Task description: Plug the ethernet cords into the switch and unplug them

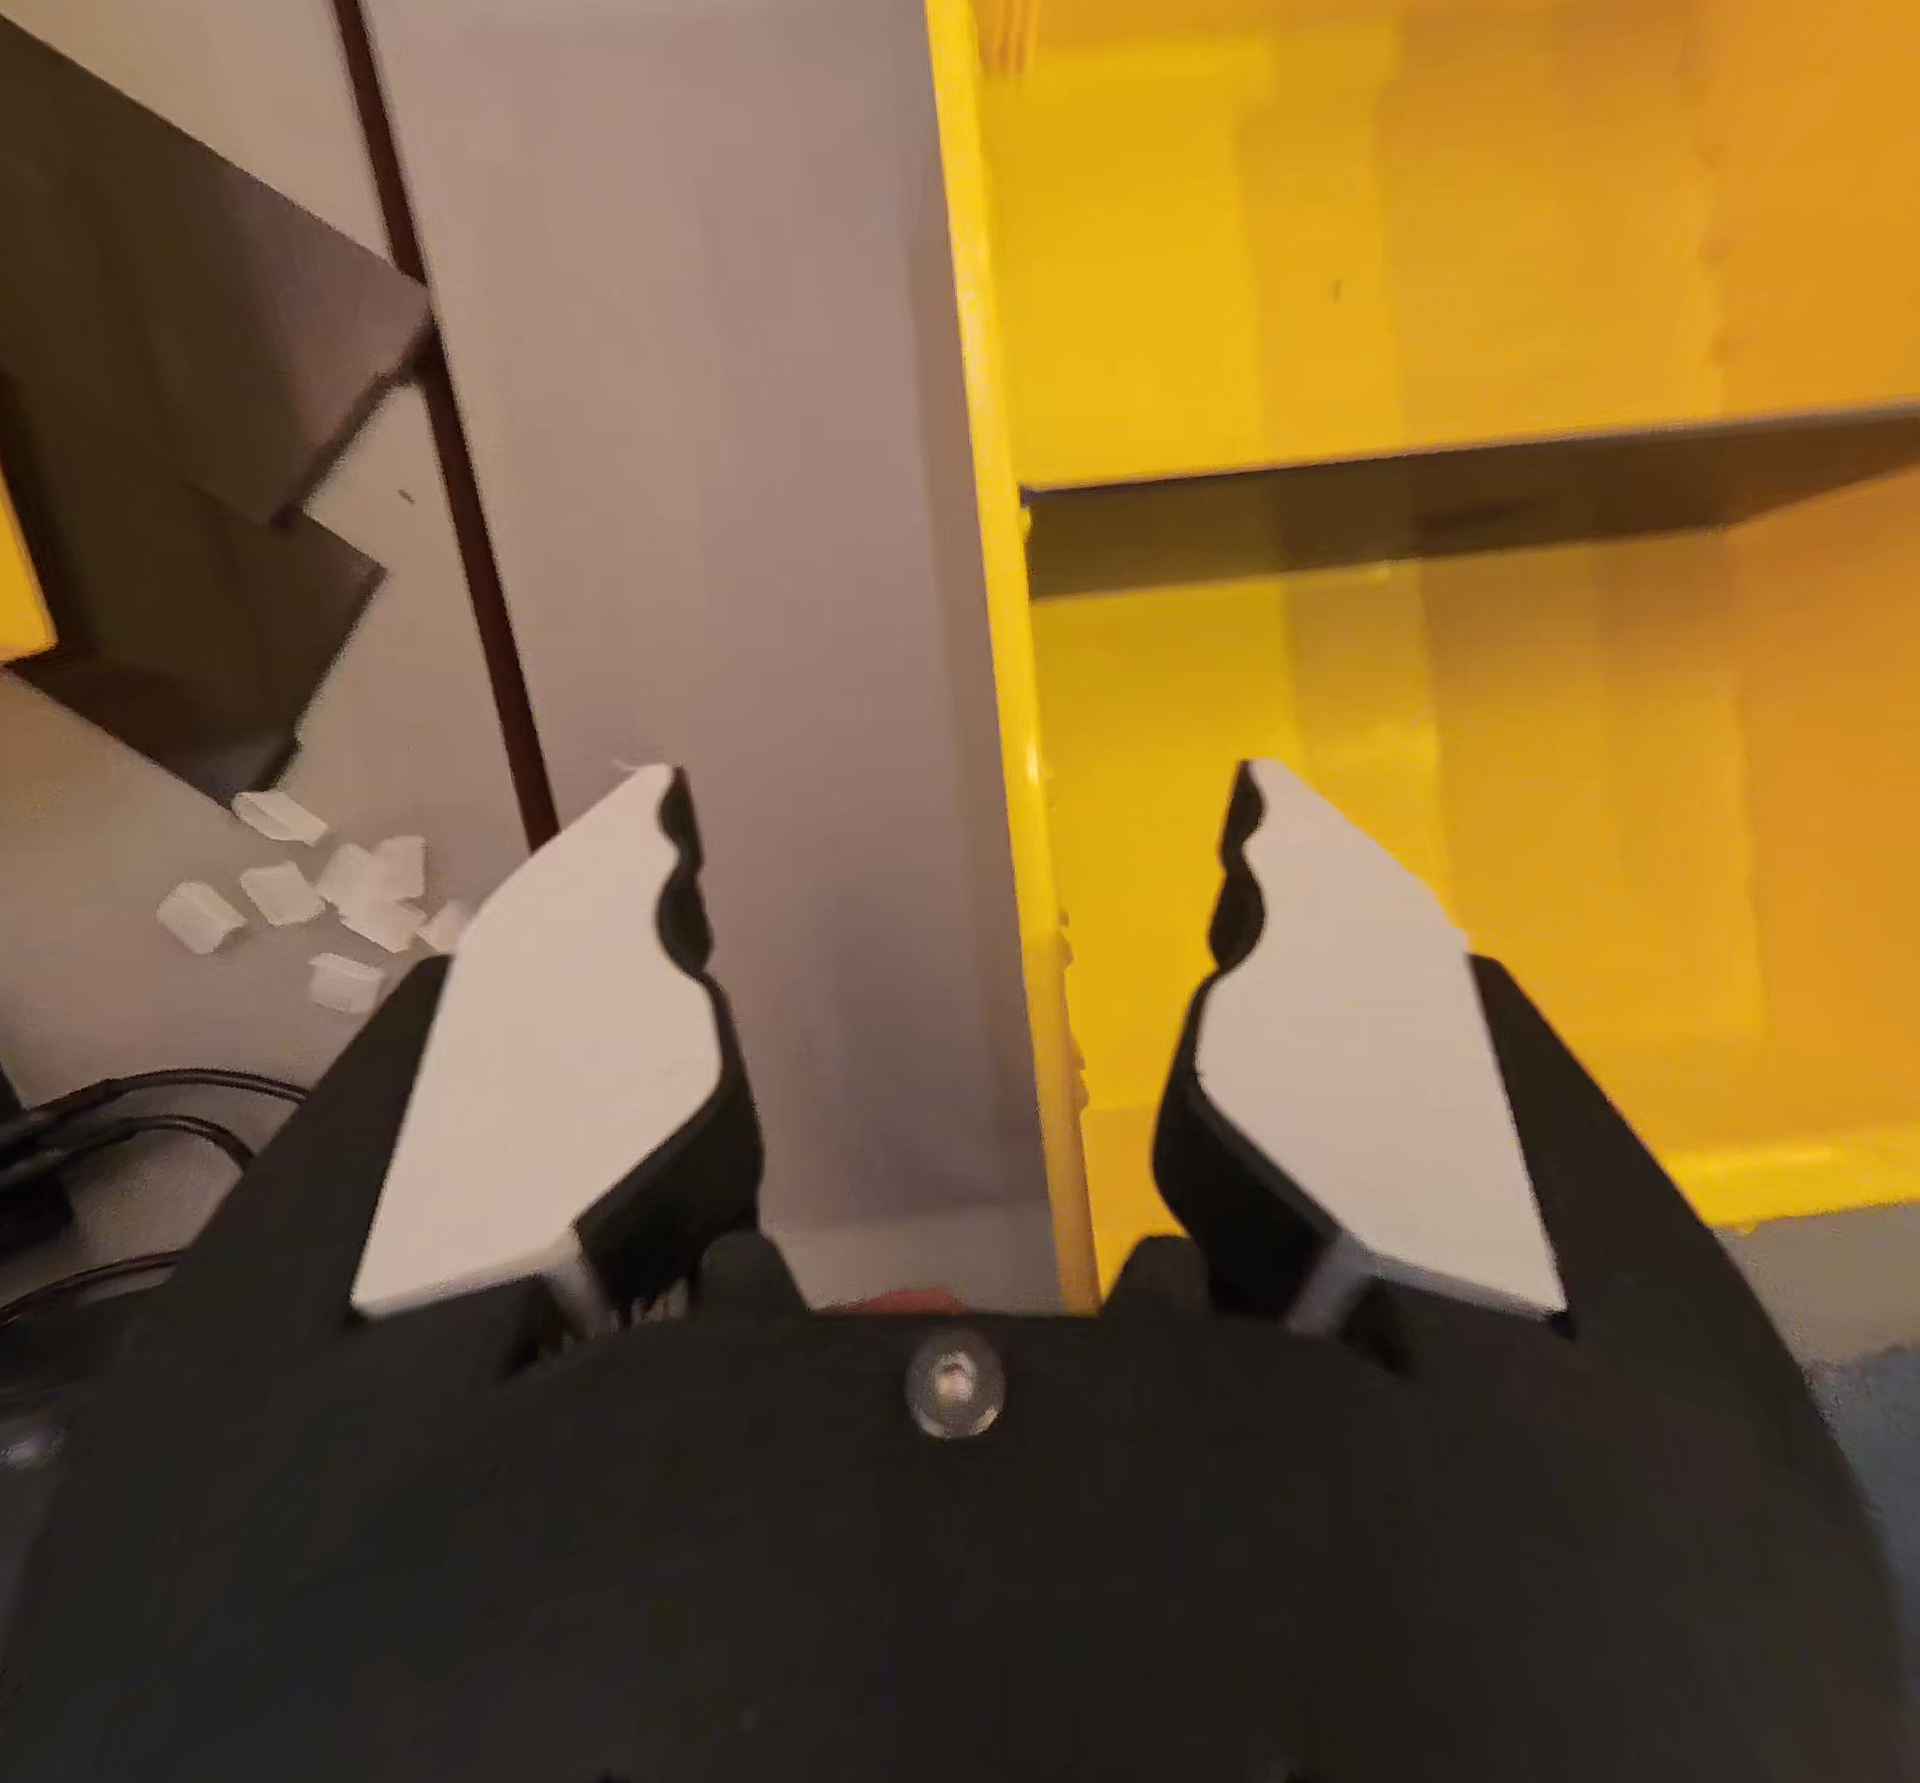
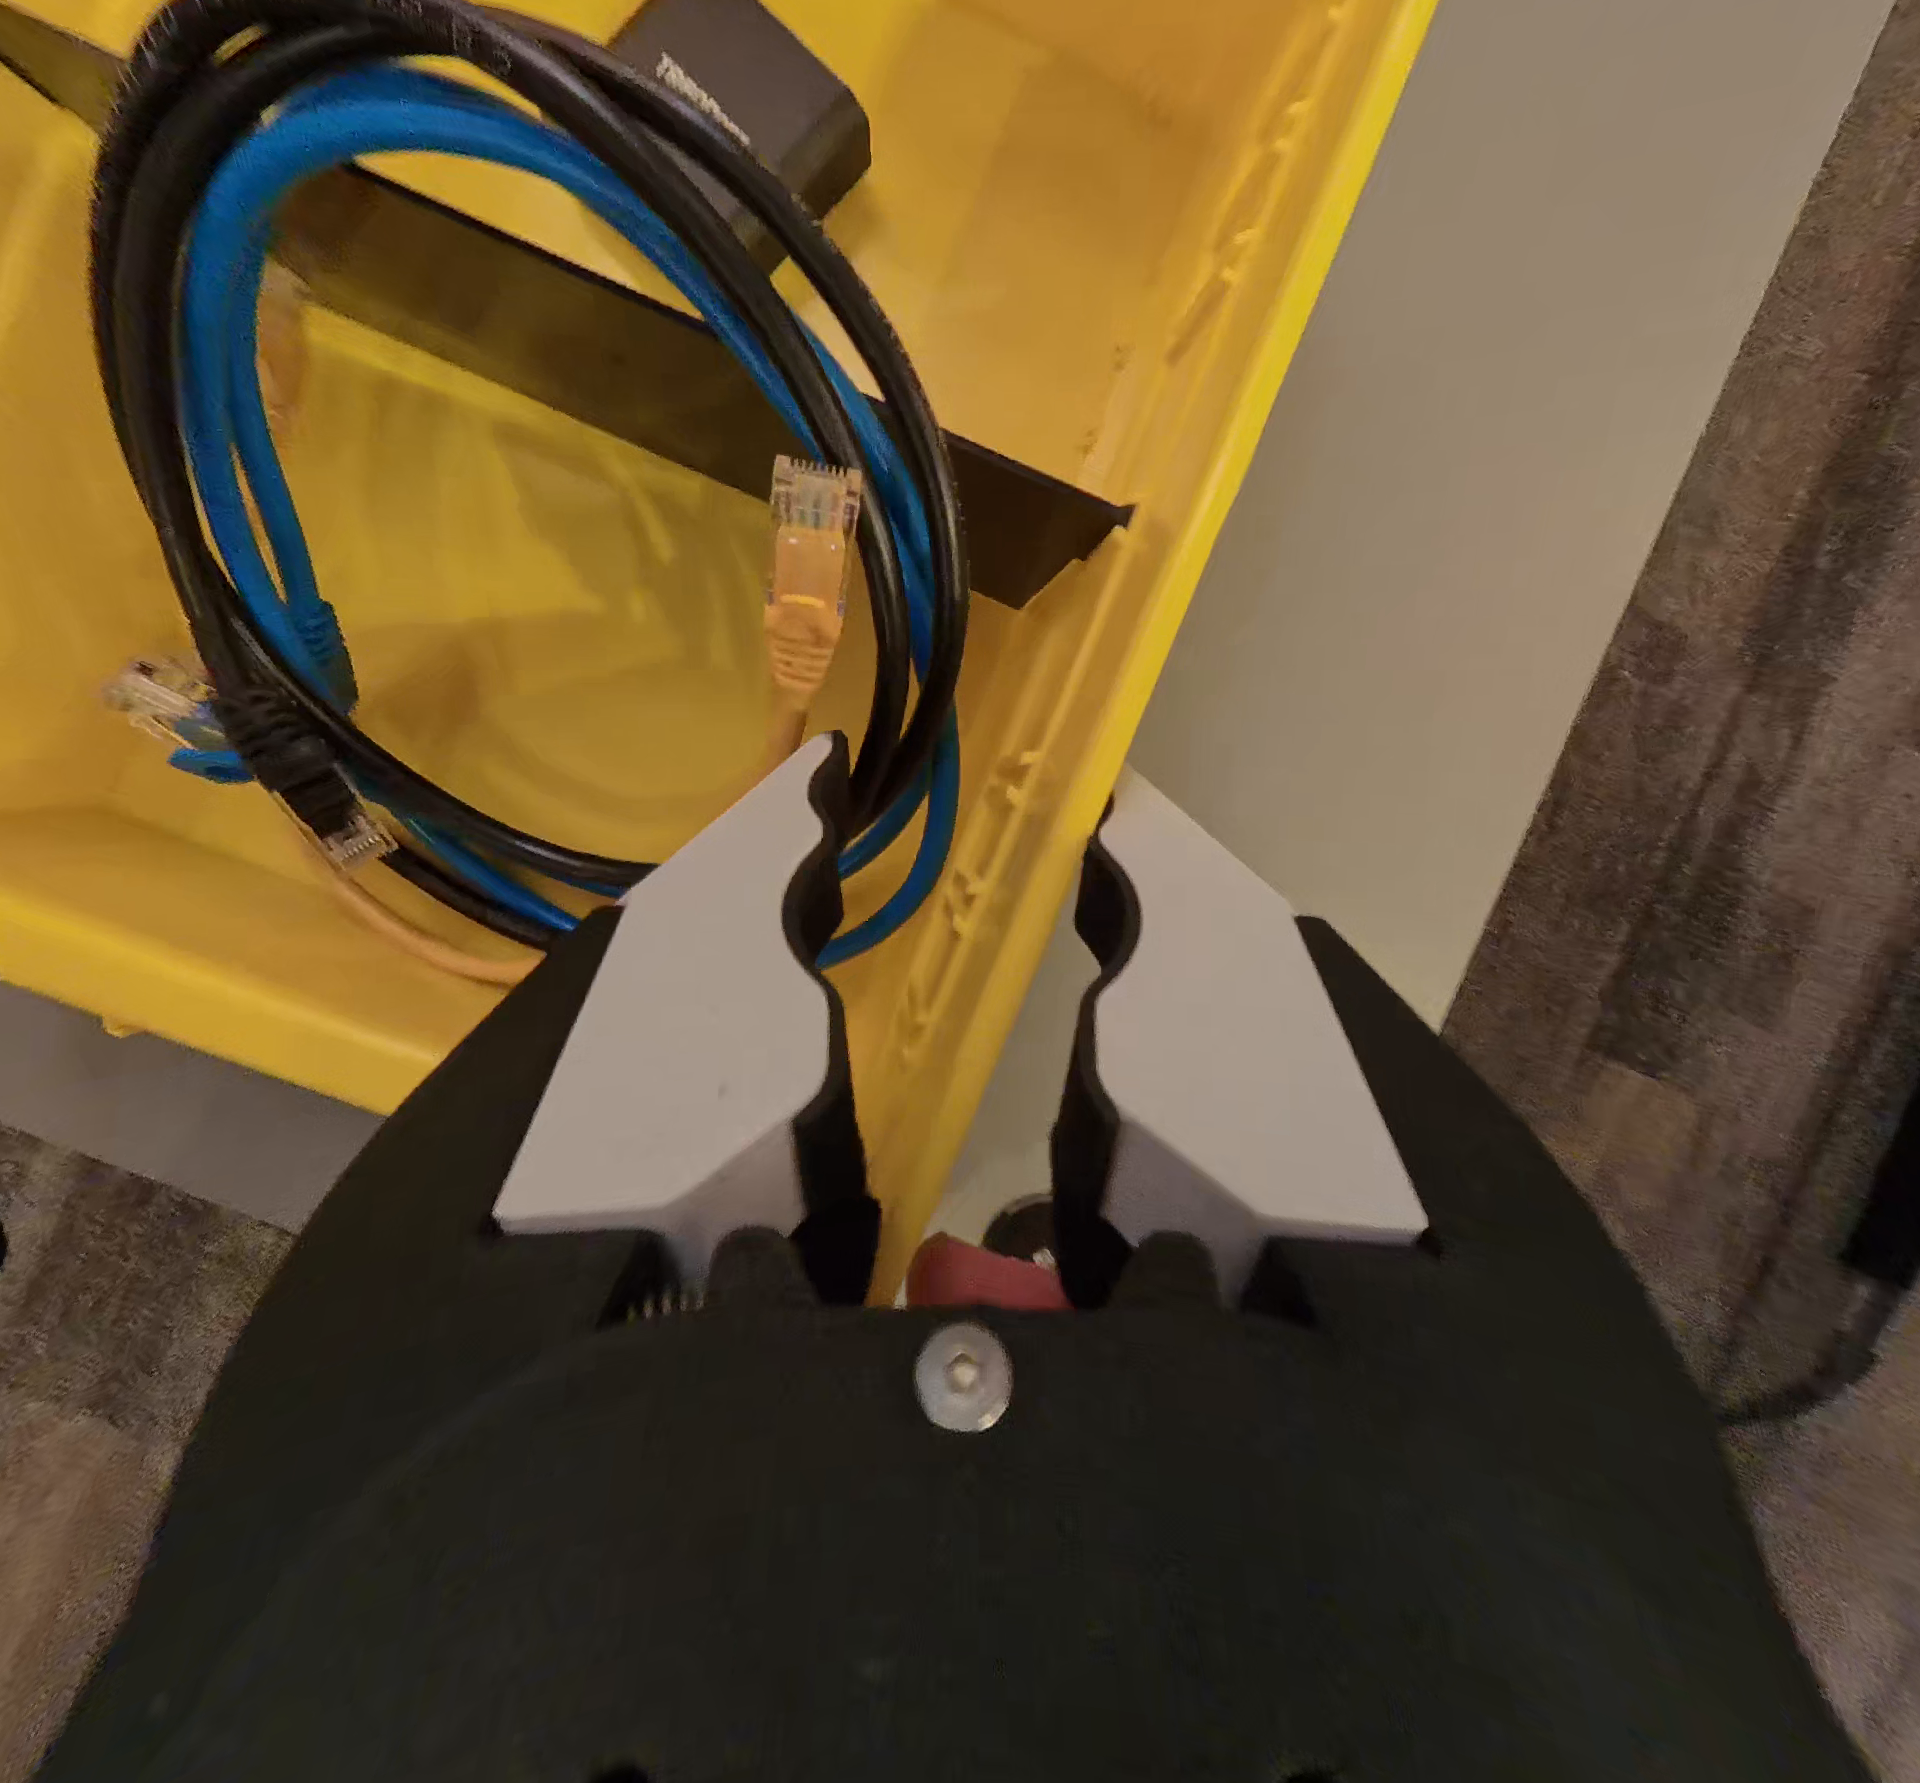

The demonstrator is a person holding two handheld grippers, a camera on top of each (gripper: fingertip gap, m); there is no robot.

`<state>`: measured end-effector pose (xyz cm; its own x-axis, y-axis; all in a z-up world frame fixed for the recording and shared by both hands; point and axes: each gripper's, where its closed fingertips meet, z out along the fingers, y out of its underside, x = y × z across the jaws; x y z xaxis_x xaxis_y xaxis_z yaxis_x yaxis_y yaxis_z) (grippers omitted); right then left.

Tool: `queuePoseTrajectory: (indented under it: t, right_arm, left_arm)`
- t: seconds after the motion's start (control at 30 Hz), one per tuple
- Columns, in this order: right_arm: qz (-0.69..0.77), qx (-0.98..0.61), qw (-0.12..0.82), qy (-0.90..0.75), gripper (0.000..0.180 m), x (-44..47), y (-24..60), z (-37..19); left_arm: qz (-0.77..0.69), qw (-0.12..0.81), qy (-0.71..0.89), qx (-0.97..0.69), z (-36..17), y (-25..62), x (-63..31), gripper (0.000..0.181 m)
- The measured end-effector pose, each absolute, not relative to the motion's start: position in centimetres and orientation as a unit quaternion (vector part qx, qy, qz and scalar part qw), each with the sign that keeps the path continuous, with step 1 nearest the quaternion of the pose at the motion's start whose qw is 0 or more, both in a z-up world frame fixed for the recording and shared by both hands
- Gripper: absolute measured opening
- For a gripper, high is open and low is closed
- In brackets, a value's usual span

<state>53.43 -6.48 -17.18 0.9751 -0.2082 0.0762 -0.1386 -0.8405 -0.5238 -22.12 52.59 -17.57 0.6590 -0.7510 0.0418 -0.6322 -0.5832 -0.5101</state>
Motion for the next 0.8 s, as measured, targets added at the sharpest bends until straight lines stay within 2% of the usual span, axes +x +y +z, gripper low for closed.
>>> queuePoseTrajectory:
  t: [0.03,0.2,0.27,0.37,0.67,0.8]
  right_arm:
    - [-0.056,-0.955,0.276,0.094,0.039,53.2,-6.1,-17.1]
    - [-0.033,-0.952,0.287,0.099,0.036,51.4,-4.1,-18.0]
    - [-0.039,-0.95,0.293,0.096,0.036,50.7,-3.0,-18.3]
    - [-0.029,-0.946,0.31,0.086,0.036,49.0,-1.0,-18.3]
    - [0.001,-0.93,0.36,0.071,0.035,41.8,6.5,-18.2]
    - [0.047,-0.916,0.389,0.092,0.036,37.1,10.4,-18.0]
  left_arm:
    - [-0.123,0.22,0.401,-0.881,-17.9,52.4,-22.2,0.086]
    - [-0.101,0.179,0.44,-0.874,-19.4,51.7,-22.5,0.082]
    - [-0.124,0.128,0.454,-0.873,-21.0,50.3,-22.3,0.057]
    - [-0.212,0.101,0.452,-0.861,-21.0,48.8,-20.5,0.035]
    - [-0.207,0.13,0.427,-0.871,-20.8,48.9,-20.2,0.027]
    - [-0.241,0.16,0.41,-0.865,-18.8,48.5,-19.5,0.027]
